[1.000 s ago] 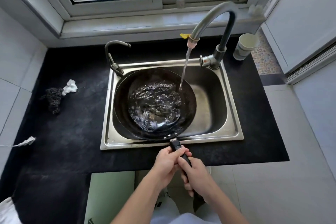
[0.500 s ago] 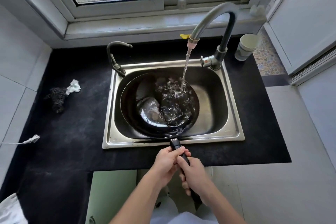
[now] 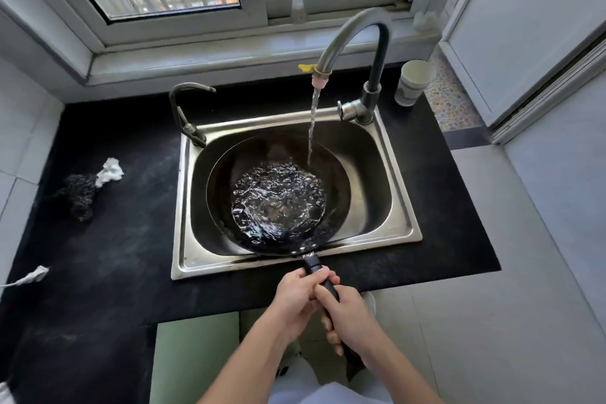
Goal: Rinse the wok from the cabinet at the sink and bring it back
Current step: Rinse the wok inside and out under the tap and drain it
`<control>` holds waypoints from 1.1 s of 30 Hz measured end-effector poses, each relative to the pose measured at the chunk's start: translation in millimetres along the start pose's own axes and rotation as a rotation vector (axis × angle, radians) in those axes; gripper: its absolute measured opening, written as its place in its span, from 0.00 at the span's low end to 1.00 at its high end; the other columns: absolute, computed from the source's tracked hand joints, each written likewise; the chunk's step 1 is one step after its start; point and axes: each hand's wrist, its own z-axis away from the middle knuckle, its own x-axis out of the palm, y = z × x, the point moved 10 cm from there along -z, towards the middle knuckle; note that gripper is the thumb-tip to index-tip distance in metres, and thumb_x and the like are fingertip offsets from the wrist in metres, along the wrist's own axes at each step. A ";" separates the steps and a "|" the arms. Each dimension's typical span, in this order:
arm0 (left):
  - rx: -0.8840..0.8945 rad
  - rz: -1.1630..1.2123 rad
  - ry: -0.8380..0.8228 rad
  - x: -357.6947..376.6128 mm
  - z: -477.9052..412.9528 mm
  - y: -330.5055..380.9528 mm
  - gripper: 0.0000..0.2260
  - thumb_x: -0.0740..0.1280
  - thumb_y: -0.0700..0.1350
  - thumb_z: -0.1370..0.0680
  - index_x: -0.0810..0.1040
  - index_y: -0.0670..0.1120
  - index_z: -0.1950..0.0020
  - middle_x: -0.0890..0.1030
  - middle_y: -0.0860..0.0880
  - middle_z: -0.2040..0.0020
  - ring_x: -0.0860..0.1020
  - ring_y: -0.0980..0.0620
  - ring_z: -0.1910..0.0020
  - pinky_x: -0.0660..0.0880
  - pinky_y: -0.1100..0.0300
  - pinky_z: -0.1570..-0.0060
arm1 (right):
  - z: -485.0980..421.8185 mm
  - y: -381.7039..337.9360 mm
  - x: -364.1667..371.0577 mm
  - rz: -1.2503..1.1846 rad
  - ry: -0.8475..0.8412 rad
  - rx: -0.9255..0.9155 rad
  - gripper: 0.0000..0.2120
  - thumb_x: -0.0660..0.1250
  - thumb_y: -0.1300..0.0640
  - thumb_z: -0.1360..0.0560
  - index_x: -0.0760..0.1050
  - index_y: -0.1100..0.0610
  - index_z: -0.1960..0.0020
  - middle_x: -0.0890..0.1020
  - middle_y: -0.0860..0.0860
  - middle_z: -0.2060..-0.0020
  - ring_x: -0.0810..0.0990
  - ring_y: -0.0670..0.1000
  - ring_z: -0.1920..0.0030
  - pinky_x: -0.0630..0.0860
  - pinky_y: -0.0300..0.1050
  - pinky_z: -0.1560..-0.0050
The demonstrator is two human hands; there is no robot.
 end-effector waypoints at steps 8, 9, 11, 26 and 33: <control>0.043 -0.028 0.050 1.1 -4.2 12.9 0.04 0.68 0.37 0.22 0.80 0.37 0.49 0.85 0.45 0.60 0.83 0.50 0.61 0.79 0.57 0.57 | -10.2 -5.8 -0.7 -0.034 -0.035 -0.023 0.15 0.61 0.48 0.18 0.75 0.56 0.58 0.74 0.51 0.74 0.69 0.49 0.78 0.68 0.42 0.80; 0.053 -0.032 0.064 -0.1 -3.7 15.2 0.03 0.68 0.36 0.22 0.80 0.37 0.50 0.85 0.45 0.61 0.83 0.50 0.61 0.78 0.56 0.56 | -11.6 -6.5 0.7 -0.039 -0.044 -0.028 0.15 0.61 0.48 0.18 0.75 0.56 0.58 0.74 0.51 0.73 0.69 0.49 0.78 0.68 0.42 0.80; 0.071 -0.032 0.089 -2.9 -2.5 19.2 0.02 0.67 0.36 0.22 0.80 0.38 0.52 0.85 0.46 0.62 0.83 0.50 0.61 0.78 0.56 0.55 | -14.3 -8.1 3.4 -0.035 -0.058 -0.041 0.15 0.61 0.48 0.18 0.75 0.56 0.58 0.74 0.52 0.73 0.69 0.49 0.79 0.68 0.42 0.79; 0.023 0.071 -0.005 -0.3 -6.1 0.2 0.07 0.68 0.38 0.22 0.78 0.37 0.45 0.84 0.43 0.56 0.81 0.48 0.55 0.79 0.57 0.54 | -3.1 -6.3 -7.1 0.124 0.016 -0.098 0.17 0.62 0.47 0.19 0.75 0.58 0.58 0.76 0.50 0.76 0.72 0.50 0.81 0.70 0.42 0.80; -0.055 0.197 -0.091 31.3 -24.1 -10.3 0.08 0.66 0.35 0.22 0.77 0.36 0.43 0.83 0.43 0.55 0.81 0.48 0.54 0.77 0.54 0.47 | -8.6 -9.2 -44.1 0.356 0.169 -0.130 0.16 0.62 0.45 0.20 0.75 0.54 0.60 0.81 0.54 0.73 0.77 0.49 0.78 0.76 0.47 0.75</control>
